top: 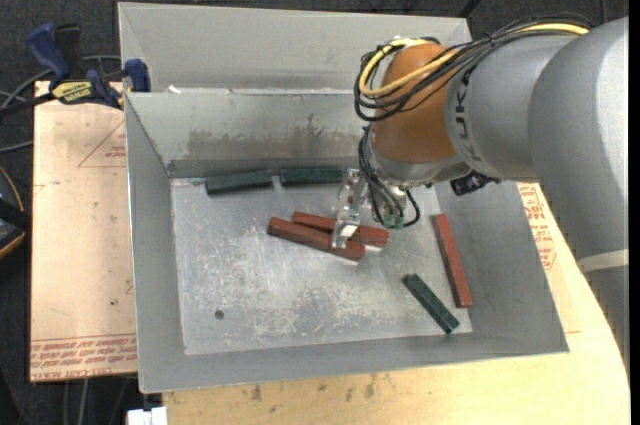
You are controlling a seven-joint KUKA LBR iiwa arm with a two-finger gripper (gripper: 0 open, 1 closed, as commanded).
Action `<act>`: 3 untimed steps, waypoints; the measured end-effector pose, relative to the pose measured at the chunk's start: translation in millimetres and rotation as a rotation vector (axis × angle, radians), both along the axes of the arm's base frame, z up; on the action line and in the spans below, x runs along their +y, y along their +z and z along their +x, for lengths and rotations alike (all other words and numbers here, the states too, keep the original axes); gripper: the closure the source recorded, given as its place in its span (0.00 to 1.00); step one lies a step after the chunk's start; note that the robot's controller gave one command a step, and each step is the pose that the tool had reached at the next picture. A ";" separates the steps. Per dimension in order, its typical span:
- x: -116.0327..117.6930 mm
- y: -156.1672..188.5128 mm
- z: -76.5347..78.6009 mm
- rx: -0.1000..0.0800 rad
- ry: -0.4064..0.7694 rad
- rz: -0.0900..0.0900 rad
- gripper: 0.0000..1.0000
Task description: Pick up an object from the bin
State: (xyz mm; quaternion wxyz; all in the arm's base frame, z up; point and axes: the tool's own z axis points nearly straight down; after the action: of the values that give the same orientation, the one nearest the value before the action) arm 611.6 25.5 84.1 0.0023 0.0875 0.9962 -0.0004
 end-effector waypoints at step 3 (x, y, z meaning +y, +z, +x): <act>-4.1 115.4 3.4 0.002 0.021 0.002 1.00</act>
Offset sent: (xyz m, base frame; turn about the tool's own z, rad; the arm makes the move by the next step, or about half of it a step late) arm 0.0029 -0.0050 0.1157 -0.0190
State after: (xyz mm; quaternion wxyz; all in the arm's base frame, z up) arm 615.0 21.4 199.5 0.0013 0.0772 0.9970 0.0003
